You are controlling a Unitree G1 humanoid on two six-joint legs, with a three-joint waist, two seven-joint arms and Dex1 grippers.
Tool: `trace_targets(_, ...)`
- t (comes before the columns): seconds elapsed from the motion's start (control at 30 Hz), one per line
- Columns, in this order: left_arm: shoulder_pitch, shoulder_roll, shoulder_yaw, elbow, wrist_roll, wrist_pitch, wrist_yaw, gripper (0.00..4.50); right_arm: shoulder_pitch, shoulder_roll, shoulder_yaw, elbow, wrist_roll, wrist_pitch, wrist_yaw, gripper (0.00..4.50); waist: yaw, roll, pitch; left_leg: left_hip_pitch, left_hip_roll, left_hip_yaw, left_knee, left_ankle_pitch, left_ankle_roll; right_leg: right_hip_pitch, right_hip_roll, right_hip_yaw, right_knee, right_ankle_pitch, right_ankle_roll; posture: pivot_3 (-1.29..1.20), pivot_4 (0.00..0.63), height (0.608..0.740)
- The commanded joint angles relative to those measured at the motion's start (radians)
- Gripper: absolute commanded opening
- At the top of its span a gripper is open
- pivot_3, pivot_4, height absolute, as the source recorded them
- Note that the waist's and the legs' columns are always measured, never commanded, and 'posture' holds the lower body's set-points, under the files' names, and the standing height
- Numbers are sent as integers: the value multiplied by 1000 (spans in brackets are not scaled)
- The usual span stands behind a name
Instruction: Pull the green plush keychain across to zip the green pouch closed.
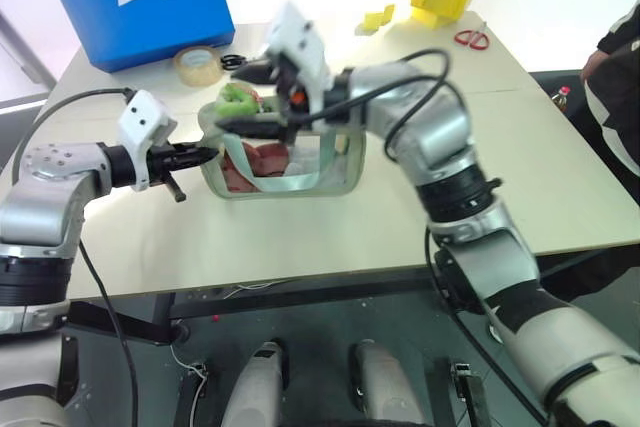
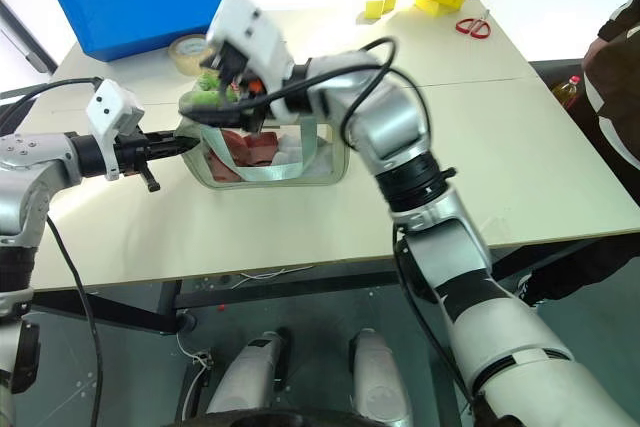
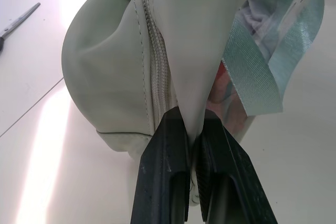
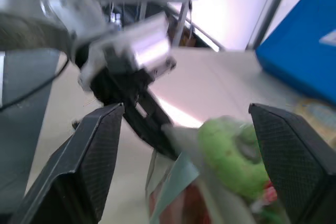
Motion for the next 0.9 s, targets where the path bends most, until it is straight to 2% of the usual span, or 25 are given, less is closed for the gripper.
trace_targets(0.03, -20, 14, 15, -23, 1, -14, 1, 0, -52, 24, -13, 83, -62, -65, -64, 3934, 2, 0, 0, 0, 0, 0, 0, 0, 0, 0, 0, 0, 0, 0, 0, 0, 150, 740)
trace_targets(0.1, -15, 14, 17, -26, -1, -14, 2, 0, -64, 35, -24, 113, -77, -72, -85, 3934, 2, 0, 0, 0, 0, 0, 0, 0, 0, 0, 0, 0, 0, 0, 0, 0, 150, 740)
trace_targets(0.2, -8, 12, 20, -28, -1, -17, 4, 0, -67, 39, -42, 114, -77, -71, -93, 3142, 1, 0, 0, 0, 0, 0, -1, 0, 0, -1, 1, 0, 0, 0, 0, 0, 150, 740)
trace_targets(0.4, -24, 2, 14, -9, 1, -25, 7, 0, -46, 3, -82, 79, -68, -40, -98, 157, 2, 0, 0, 0, 0, 0, -2, 0, 0, -1, 1, 0, 0, 0, 0, 0, 150, 740)
trace_targets(0.57, -27, -10, 7, -7, 5, -32, 9, 0, -21, -77, -153, 23, -73, 25, -153, 70, 10, 0, 0, 0, 0, 0, -2, 0, -1, -1, 1, 0, 0, 0, 0, 0, 150, 740)
trace_targets(0.9, -31, -9, -5, 6, 13, -44, -5, 0, 185, -337, -341, -204, -160, 167, -392, 70, 12, 0, 0, -1, 0, 1, -1, 0, 0, -1, -1, 0, 0, 0, -1, 0, 150, 740)
